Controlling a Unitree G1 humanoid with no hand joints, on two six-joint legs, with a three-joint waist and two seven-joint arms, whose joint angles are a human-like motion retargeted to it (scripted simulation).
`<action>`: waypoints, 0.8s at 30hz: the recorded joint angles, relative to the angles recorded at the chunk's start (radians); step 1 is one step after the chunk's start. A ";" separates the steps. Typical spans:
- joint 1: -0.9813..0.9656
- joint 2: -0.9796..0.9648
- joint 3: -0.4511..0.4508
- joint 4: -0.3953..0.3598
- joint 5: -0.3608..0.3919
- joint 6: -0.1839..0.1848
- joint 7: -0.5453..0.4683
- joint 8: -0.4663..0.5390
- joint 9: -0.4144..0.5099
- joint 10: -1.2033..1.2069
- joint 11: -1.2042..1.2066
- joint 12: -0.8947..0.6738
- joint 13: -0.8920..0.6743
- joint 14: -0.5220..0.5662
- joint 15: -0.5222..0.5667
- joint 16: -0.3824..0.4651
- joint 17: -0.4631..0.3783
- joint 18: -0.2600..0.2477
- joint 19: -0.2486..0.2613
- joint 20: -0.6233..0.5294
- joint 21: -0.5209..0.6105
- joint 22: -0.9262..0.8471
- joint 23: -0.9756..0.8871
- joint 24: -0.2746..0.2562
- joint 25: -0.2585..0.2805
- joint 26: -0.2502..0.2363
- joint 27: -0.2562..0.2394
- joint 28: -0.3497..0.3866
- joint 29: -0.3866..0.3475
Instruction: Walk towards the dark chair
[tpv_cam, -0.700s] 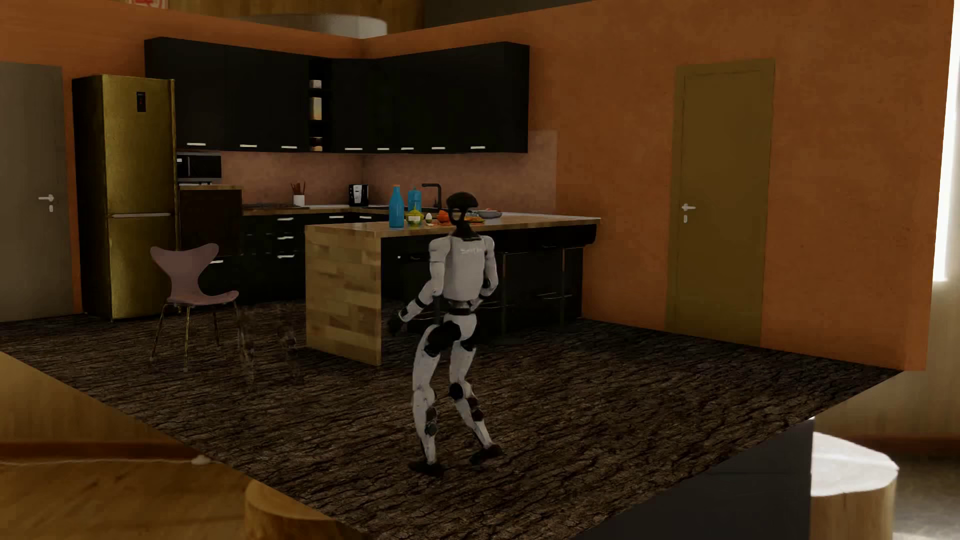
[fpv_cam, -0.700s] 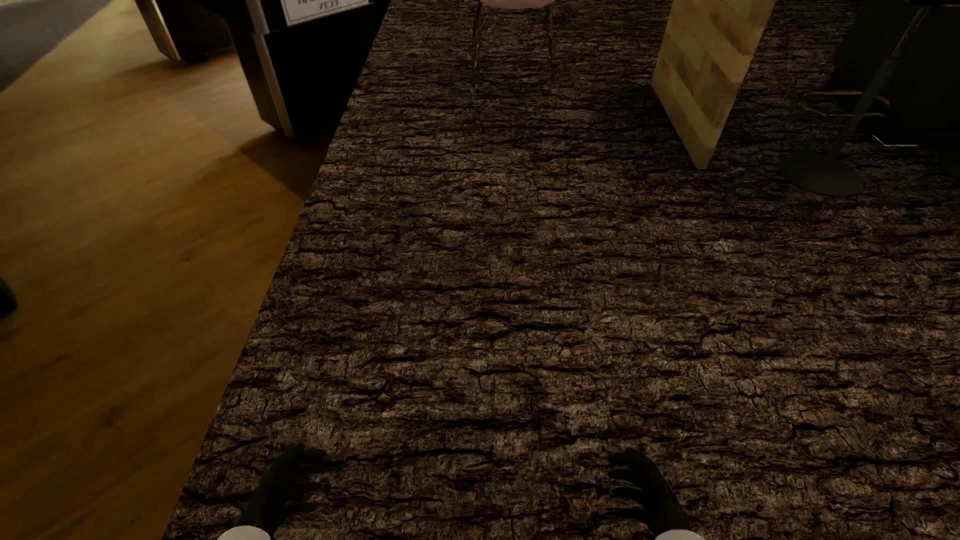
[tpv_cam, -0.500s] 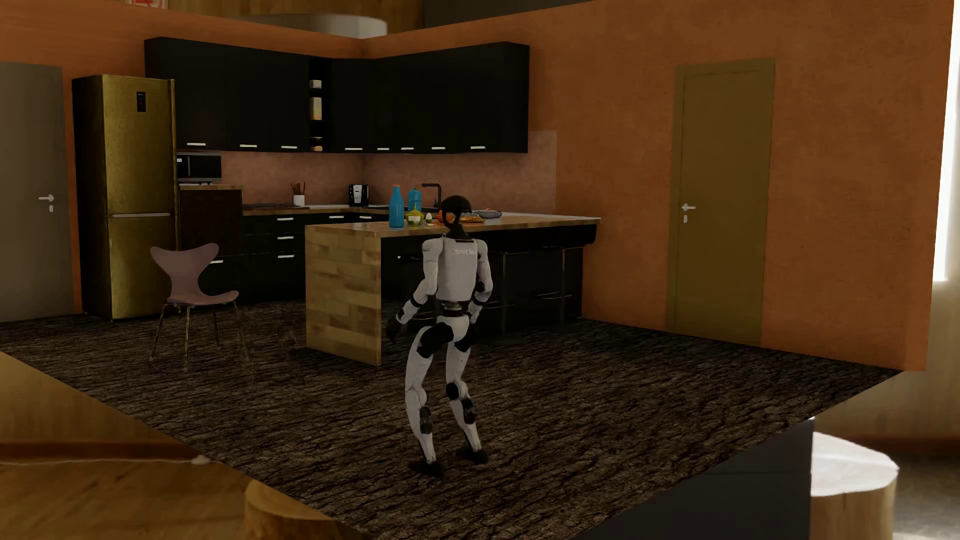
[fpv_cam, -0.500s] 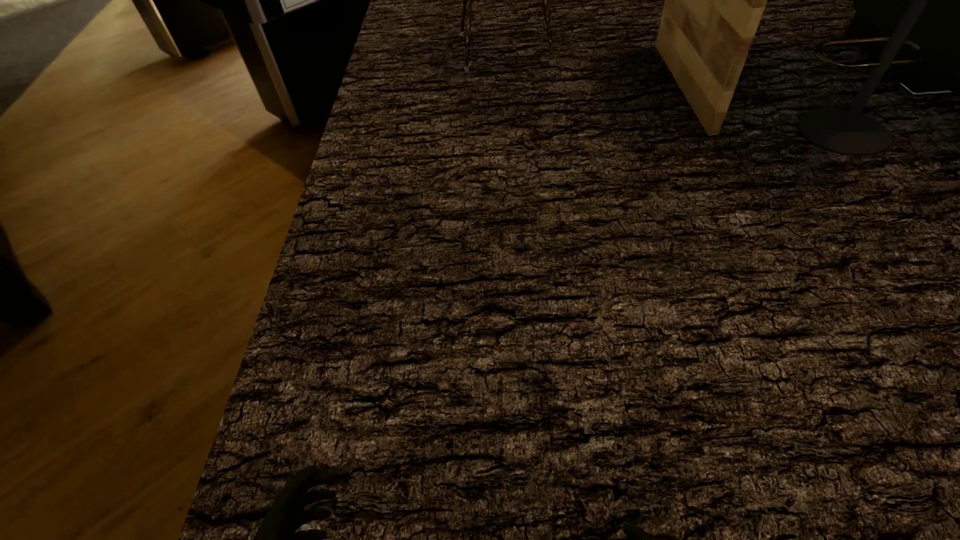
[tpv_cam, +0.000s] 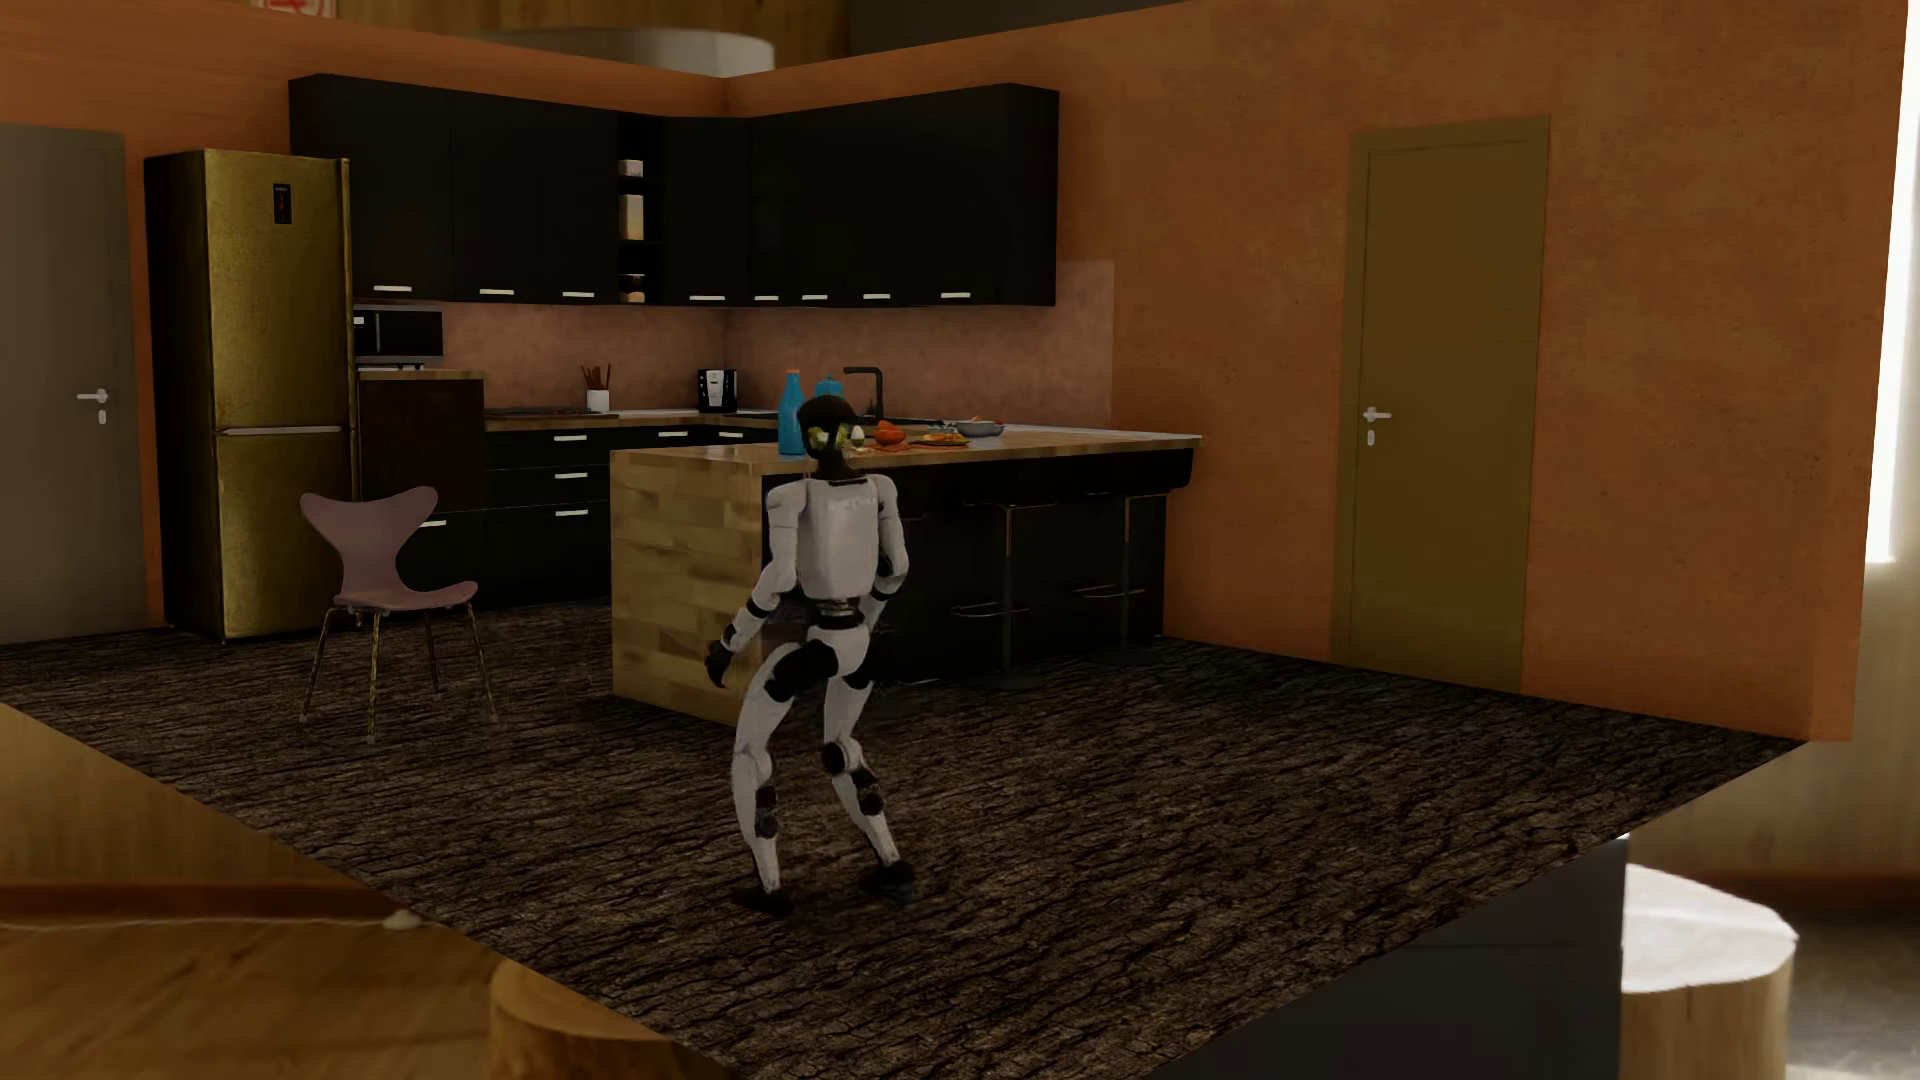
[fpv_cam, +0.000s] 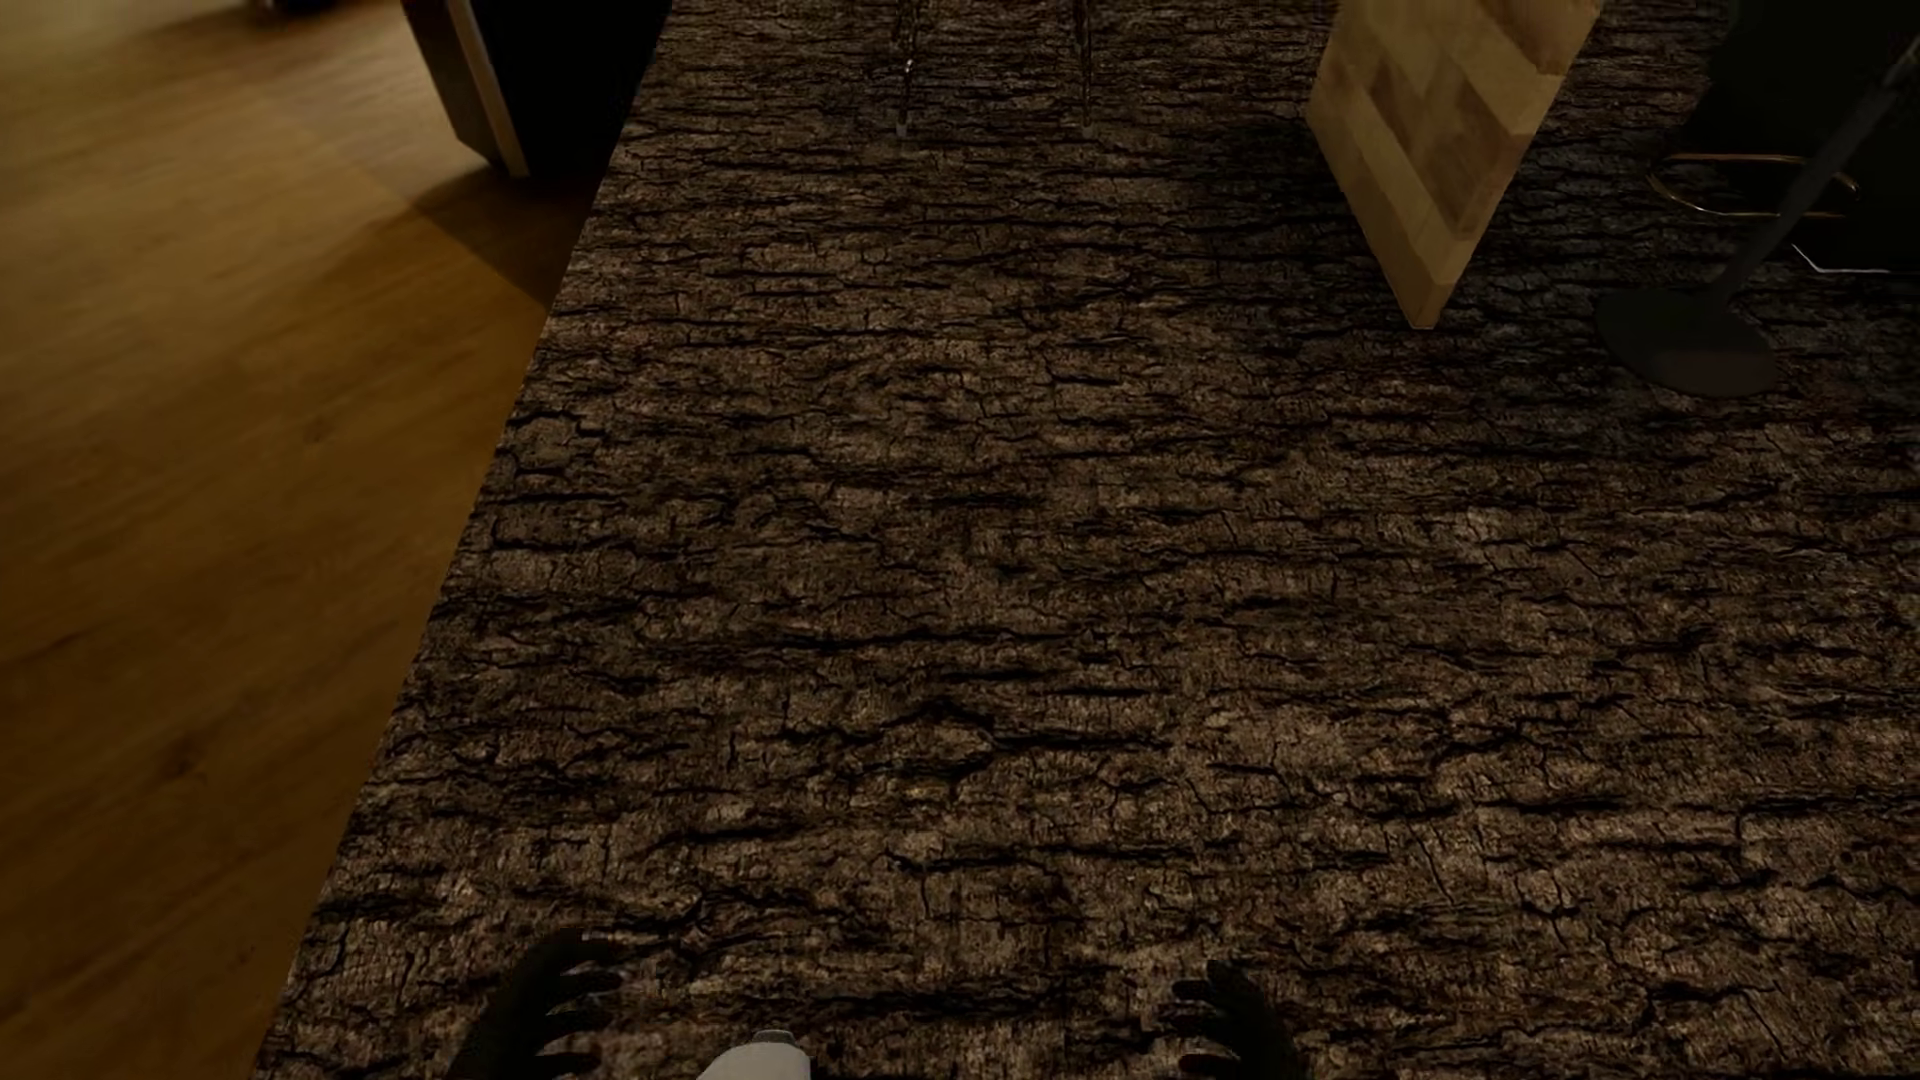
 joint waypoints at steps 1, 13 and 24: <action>0.029 -0.062 -0.014 -0.006 0.000 -0.013 0.005 0.012 -0.022 -0.017 0.087 0.012 0.007 -0.016 0.090 0.036 -0.010 -0.006 -0.070 0.008 0.008 -0.003 0.013 -0.003 0.015 -0.017 -0.026 0.010 0.030; 0.279 0.062 -0.029 0.011 -0.039 0.041 0.017 0.015 -0.035 -0.132 -0.303 0.080 -0.016 -0.181 -0.058 -0.032 -0.045 -0.048 0.076 -0.041 -0.042 -0.075 0.055 -0.033 0.008 0.154 -0.140 0.035 0.089; 0.183 -0.096 -0.039 0.002 -0.027 -0.075 -0.006 0.013 -0.064 -0.126 0.015 0.029 0.022 -0.088 0.015 -0.013 -0.027 -0.069 -0.088 -0.017 -0.059 -0.048 -0.014 -0.028 -0.039 0.027 0.027 0.121 0.093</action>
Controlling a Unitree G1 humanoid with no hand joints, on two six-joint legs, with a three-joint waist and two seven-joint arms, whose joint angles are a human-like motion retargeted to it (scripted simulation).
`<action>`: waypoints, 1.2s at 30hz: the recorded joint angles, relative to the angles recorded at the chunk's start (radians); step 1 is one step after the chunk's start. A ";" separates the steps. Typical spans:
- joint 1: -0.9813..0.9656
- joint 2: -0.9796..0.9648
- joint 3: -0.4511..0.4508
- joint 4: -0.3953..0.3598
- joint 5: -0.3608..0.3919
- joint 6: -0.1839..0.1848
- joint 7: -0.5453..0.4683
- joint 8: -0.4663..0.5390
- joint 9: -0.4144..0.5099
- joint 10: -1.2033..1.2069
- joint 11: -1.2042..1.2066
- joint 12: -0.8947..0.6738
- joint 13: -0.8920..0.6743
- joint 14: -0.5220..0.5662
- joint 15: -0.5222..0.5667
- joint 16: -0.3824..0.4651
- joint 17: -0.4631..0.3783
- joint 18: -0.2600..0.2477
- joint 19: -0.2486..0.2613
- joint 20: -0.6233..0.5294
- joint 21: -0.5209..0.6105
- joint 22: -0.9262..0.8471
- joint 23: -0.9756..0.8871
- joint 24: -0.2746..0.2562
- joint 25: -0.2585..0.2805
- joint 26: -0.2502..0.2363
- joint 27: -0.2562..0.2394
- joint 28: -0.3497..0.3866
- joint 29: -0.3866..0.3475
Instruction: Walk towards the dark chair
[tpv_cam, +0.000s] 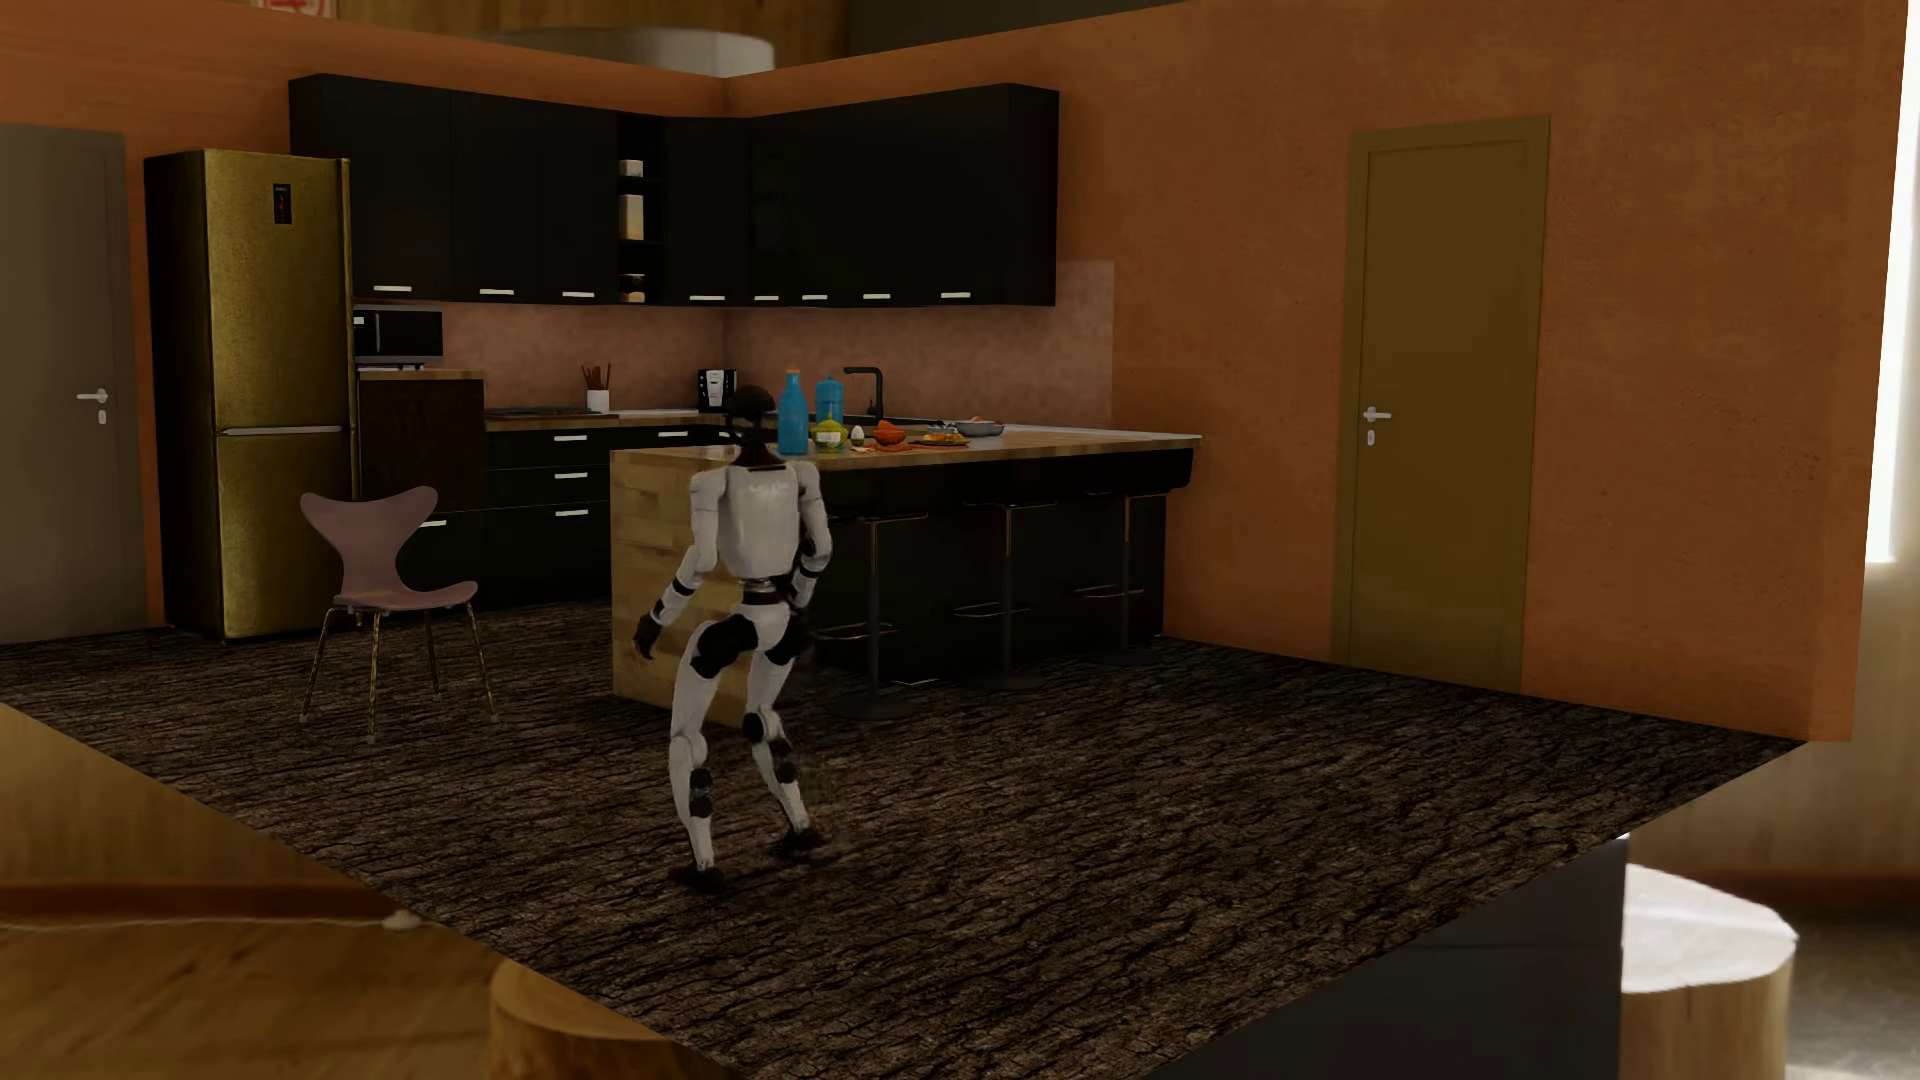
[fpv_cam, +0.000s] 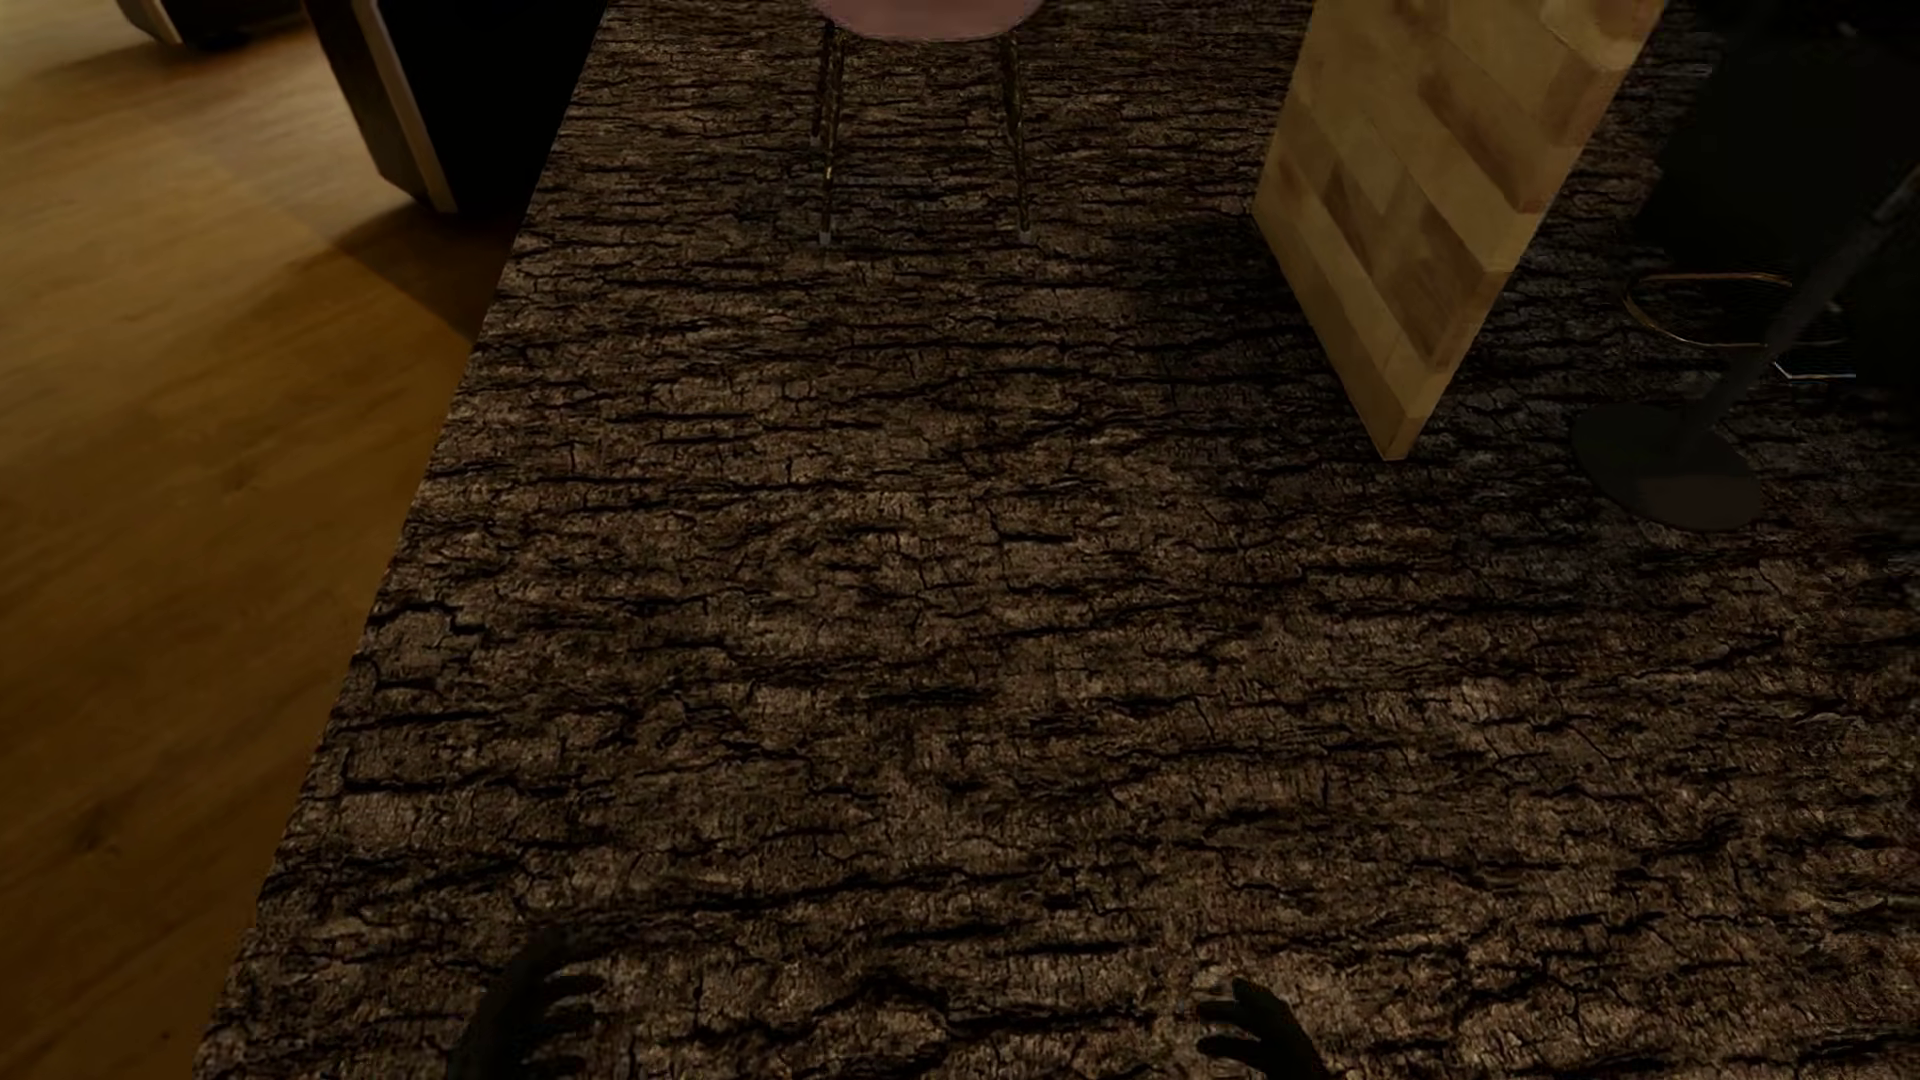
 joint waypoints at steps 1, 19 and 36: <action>-0.012 0.017 0.010 -0.003 -0.017 -0.020 0.007 -0.008 -0.003 0.079 -0.227 -0.038 0.025 -0.022 -0.042 -0.032 -0.031 -0.007 0.071 -0.031 -0.017 -0.040 0.025 0.000 -0.032 0.032 0.008 0.005 0.030; -0.098 0.074 0.035 -0.047 0.016 0.088 0.022 0.015 0.058 0.102 0.144 -0.006 -0.060 -0.005 0.132 0.038 -0.021 0.104 -0.034 0.047 0.073 0.040 0.050 -0.027 0.018 0.016 -0.053 -0.097 -0.119; -0.042 0.284 -0.014 0.032 0.032 0.029 0.040 0.012 0.018 0.011 -0.260 -0.018 -0.044 0.037 -0.155 -0.042 -0.039 0.012 0.114 0.018 0.037 -0.006 0.047 -0.036 0.077 -0.029 -0.056 0.043 0.040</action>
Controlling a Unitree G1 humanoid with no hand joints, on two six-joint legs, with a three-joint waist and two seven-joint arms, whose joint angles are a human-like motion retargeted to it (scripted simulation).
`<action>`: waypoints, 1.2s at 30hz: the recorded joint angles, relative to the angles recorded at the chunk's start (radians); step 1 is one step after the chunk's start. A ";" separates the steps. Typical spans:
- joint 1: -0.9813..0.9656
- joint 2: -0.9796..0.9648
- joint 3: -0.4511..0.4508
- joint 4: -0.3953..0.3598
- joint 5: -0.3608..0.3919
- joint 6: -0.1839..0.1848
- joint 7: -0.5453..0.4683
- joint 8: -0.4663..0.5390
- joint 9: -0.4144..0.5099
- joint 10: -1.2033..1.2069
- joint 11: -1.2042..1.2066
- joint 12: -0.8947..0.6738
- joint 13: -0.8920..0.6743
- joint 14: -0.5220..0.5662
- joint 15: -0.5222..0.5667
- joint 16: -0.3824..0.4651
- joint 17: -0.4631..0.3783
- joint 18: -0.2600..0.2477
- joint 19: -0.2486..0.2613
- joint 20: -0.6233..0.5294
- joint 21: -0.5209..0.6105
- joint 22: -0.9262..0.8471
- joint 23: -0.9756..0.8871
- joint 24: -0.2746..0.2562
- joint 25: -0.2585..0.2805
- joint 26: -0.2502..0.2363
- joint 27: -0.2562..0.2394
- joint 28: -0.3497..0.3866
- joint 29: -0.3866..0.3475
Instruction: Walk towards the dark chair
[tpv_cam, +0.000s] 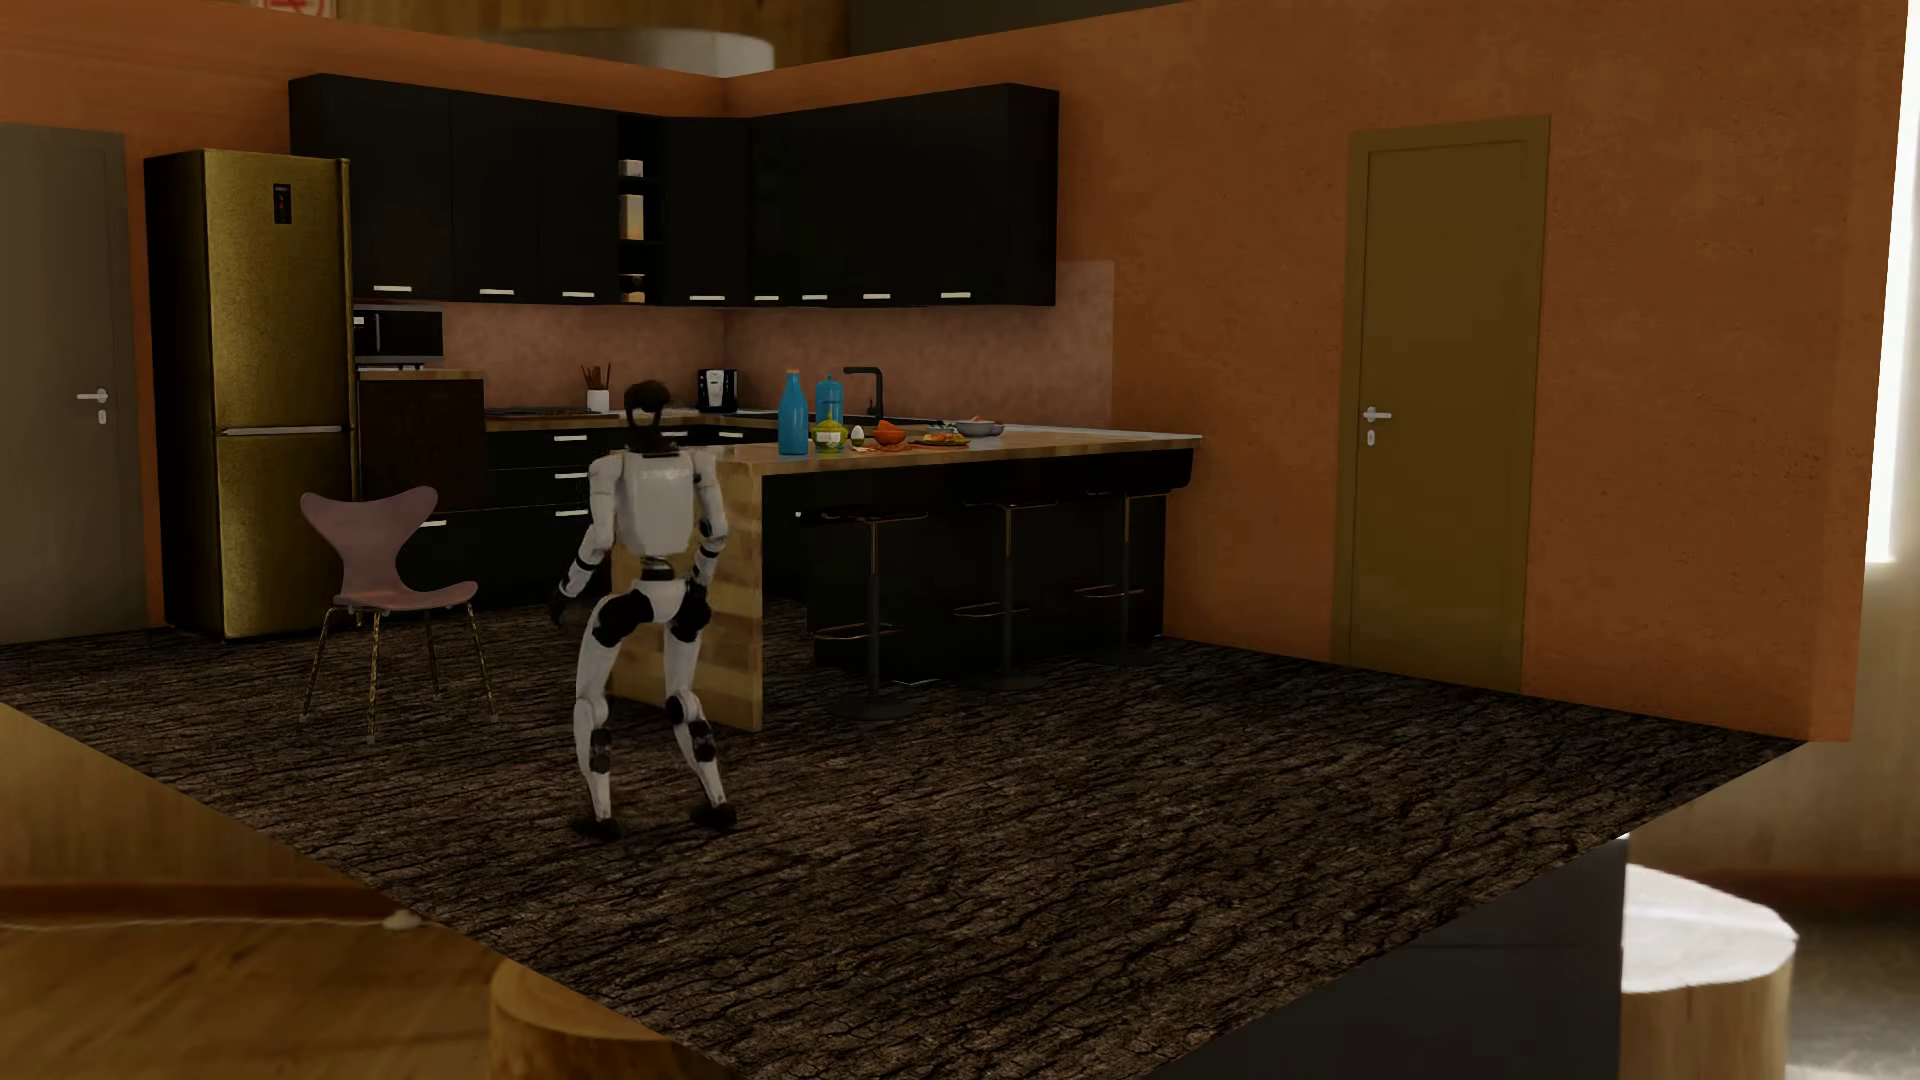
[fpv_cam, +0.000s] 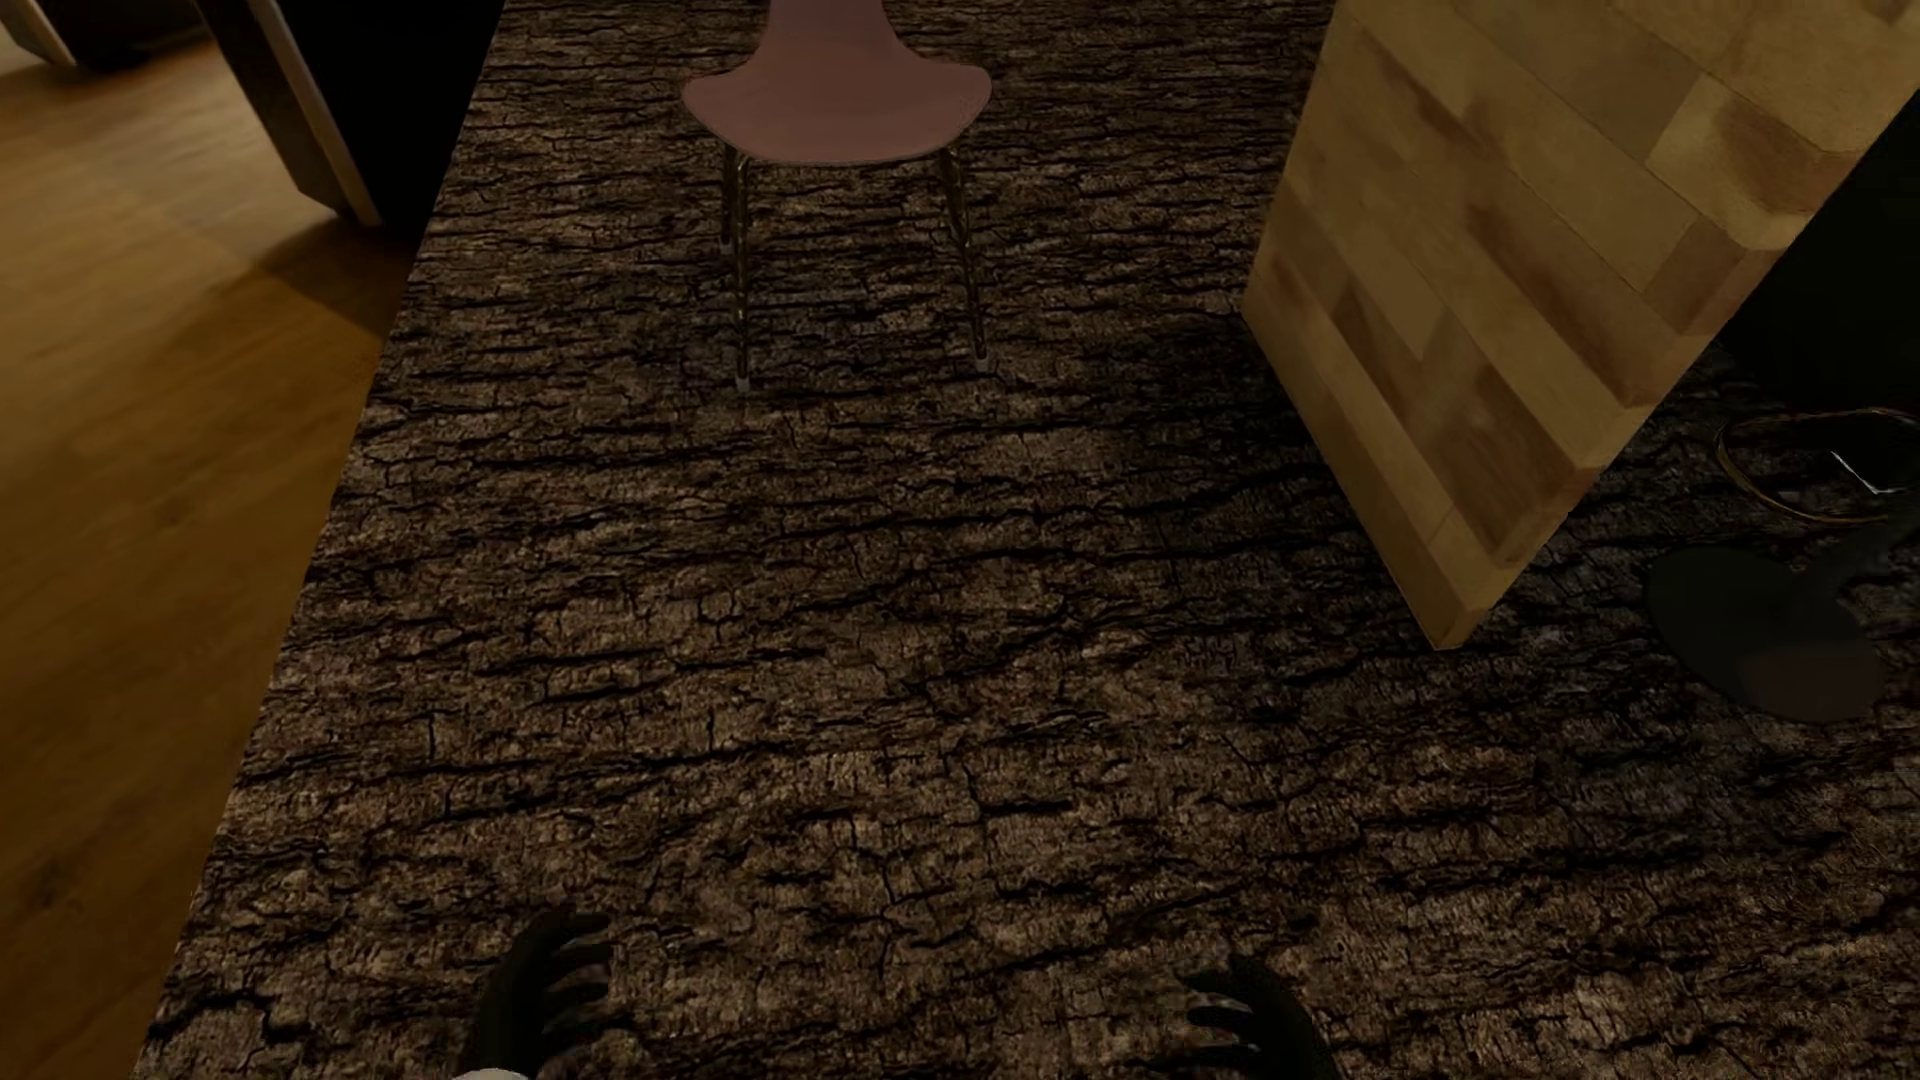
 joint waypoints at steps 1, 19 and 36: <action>0.009 -0.001 -0.007 0.009 0.009 0.002 -0.008 -0.008 0.012 0.024 0.045 -0.011 -0.006 -0.033 0.014 -0.014 0.005 -0.002 -0.017 0.025 0.021 0.030 -0.011 -0.009 -0.007 -0.011 0.030 0.018 -0.032; -0.118 -0.305 0.044 -0.047 -0.029 0.016 0.011 0.005 0.018 0.052 0.214 -0.009 0.058 0.086 0.133 0.052 -0.001 0.041 -0.024 -0.011 -0.029 0.000 -0.025 0.029 -0.029 -0.123 0.029 0.004 0.018; -0.018 -0.127 0.049 -0.048 -0.017 0.122 -0.022 0.006 0.052 0.066 0.283 0.052 -0.045 -0.101 0.180 0.061 0.037 0.043 -0.113 0.032 0.028 0.049 -0.010 0.026 -0.010 0.024 -0.072 -0.107 -0.172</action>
